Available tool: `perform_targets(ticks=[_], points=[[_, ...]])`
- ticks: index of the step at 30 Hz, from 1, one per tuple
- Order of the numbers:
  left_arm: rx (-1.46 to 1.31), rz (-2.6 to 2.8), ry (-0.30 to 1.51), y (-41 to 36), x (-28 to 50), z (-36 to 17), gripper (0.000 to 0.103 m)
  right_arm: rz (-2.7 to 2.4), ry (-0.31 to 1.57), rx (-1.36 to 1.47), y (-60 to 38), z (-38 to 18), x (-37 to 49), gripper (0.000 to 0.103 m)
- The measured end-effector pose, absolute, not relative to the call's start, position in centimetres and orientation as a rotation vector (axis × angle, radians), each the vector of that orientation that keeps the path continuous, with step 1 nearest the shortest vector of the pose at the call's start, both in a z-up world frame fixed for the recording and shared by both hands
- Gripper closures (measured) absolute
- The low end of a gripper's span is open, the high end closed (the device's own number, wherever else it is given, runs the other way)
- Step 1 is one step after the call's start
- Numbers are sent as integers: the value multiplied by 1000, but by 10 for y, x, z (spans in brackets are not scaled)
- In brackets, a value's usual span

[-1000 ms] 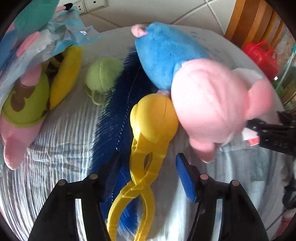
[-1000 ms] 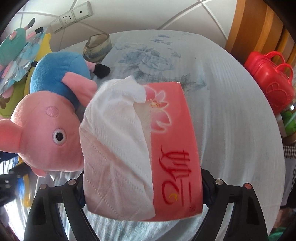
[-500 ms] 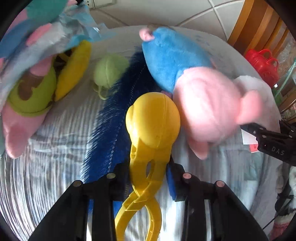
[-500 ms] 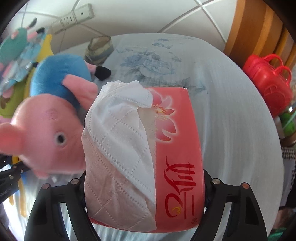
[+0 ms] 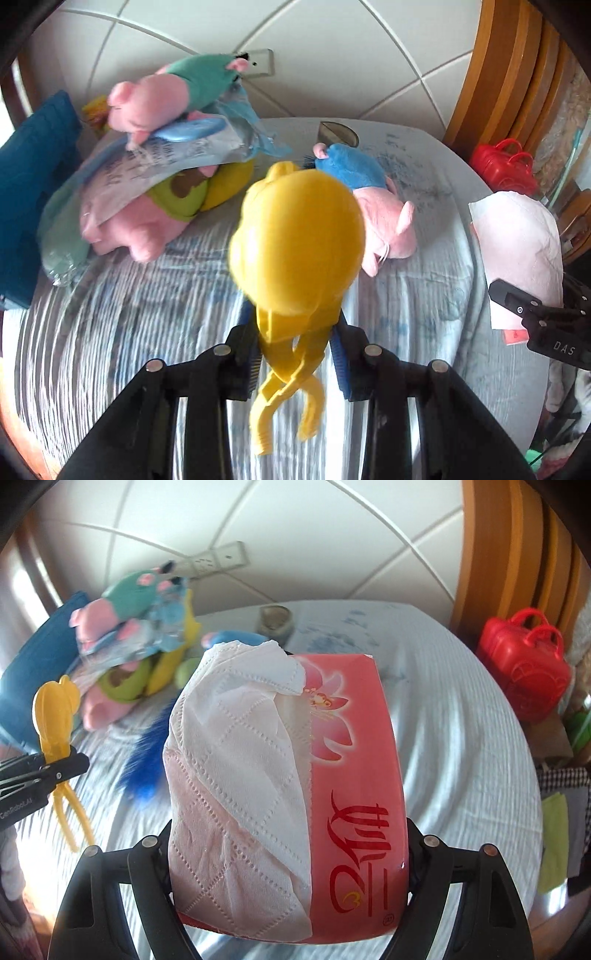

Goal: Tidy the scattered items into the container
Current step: 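Close the left tool on the yellow clip while the right tool lifts the tissue pack, then carry the yellow clip and tissue pack with both tools toward the blue crate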

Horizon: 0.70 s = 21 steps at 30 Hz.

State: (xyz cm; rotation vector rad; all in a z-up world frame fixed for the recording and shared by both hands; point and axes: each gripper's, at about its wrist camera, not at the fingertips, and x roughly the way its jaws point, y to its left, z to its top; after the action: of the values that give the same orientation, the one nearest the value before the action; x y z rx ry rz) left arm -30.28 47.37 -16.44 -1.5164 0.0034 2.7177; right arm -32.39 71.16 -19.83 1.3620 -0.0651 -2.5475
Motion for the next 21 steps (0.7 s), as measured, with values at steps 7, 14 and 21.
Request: perform_targets(ticks=[7,14,21], points=[[-1534,2821,-60,444,-250,-144,73,-2495,42,1244,672,-163,-295,18],[-1592,2811,-147,413,-230,-161,74,-2438,79,1214,636,-152,-275,18],[-1480,2868,-144,392,-200,-132,74,-2419,102,1175,609,-144,-248,18]])
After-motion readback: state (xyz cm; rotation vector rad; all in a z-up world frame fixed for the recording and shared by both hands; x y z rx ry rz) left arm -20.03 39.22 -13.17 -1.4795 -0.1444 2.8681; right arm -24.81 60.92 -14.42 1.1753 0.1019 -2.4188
